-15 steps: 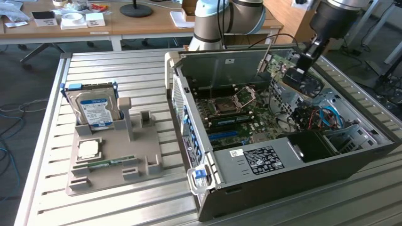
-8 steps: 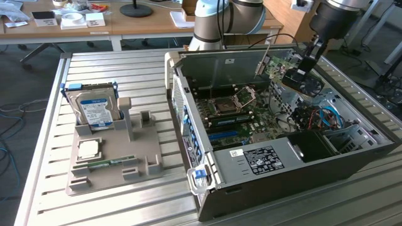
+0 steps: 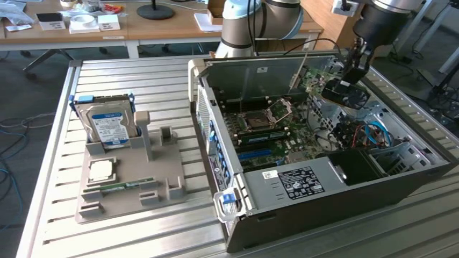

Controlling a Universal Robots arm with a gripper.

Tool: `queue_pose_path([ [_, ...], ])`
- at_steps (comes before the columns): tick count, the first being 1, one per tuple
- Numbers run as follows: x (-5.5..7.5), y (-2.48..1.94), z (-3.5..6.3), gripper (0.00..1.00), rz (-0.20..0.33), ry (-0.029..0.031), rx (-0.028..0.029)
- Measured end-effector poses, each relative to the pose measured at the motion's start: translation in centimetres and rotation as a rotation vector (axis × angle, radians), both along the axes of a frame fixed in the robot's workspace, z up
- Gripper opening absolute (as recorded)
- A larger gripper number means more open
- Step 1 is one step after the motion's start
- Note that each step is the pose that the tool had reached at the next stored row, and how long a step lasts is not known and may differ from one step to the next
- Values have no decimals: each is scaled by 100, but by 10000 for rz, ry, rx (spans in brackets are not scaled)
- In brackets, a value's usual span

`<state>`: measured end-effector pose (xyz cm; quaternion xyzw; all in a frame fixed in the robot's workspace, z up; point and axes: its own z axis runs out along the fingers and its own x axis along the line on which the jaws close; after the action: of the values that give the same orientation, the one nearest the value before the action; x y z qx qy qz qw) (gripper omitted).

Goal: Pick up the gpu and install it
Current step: 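Insert the gpu into the slot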

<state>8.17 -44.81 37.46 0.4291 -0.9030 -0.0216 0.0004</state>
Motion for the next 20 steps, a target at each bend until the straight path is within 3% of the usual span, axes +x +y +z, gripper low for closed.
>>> queue_pose_path([
  [14, 0, 7, -19, 27, 2210, 0, 1],
  [20, 0, 11, -21, 27, 2679, 0, 1],
])
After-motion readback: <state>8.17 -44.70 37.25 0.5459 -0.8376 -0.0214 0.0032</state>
